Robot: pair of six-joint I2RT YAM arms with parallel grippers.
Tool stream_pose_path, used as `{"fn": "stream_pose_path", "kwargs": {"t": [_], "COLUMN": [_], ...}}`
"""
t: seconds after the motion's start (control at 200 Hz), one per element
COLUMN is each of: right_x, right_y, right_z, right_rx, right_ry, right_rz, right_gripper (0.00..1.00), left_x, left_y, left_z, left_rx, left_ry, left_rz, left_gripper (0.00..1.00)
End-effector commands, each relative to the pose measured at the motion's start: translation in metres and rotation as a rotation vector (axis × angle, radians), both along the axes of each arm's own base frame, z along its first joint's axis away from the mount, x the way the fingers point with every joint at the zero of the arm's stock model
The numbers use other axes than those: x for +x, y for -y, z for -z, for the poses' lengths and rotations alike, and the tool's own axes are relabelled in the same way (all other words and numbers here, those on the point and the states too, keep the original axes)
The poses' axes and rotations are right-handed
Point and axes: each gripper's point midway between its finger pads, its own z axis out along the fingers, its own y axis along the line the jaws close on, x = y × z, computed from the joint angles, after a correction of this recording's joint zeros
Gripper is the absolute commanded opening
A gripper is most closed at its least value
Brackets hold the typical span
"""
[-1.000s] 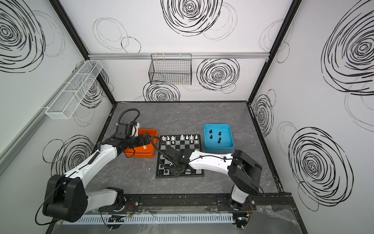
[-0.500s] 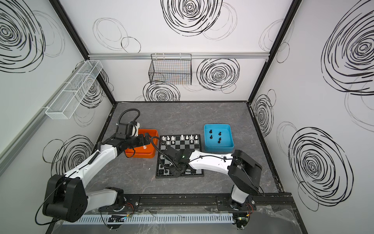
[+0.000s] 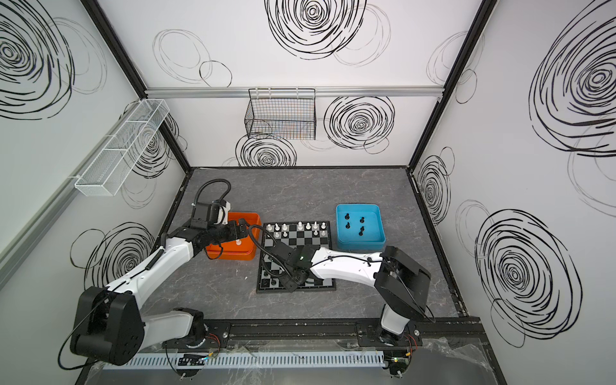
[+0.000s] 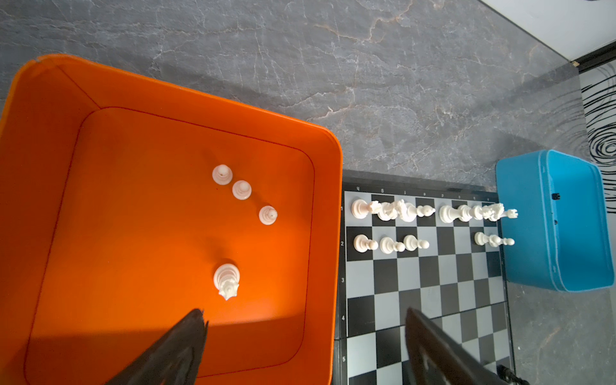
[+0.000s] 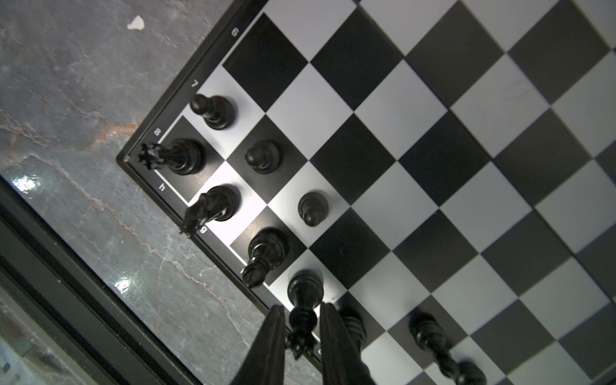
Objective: Set up the chess pieces on the board
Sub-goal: 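Lower the black piece with the right gripper onto a square in the black back row, then open and raise the right gripper while the left gripper lowers into the orange tray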
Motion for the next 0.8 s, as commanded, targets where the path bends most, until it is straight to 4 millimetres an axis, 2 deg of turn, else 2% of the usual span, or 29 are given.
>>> {"fn": "stream_pose_path", "kwargs": {"t": [0.0,0.195,0.435,0.575,0.795], "right_x": [-0.004,-0.002,0.0,0.007,0.028], "right_y": [0.009,0.009,0.009,0.005,-0.001], "right_z": [0.005,0.0,-0.012,-0.031,-0.063], "right_rx": [-0.037,-0.032,-0.002,0.062,0.159], "right_ry": [-0.012,-0.001,0.014,0.027,0.056], "right_rz": [0.012,0.014,0.021,0.026,0.05], "right_gripper": [0.24,0.26,0.33,0.36,0.37], "left_x": [0.004,0.005,0.007,0.01,0.012], "left_y": [0.003,0.004,0.006,0.005,0.004], "left_z": [0.0,-0.001,-0.004,-0.008,-0.01], "left_rx": [-0.005,-0.005,-0.006,-0.003,-0.002], "left_ry": [0.018,0.021,0.026,0.031,0.035], "left_rz": [0.002,0.003,0.006,0.003,0.0], "left_gripper": [0.96,0.96,0.96,0.96,0.96]}}
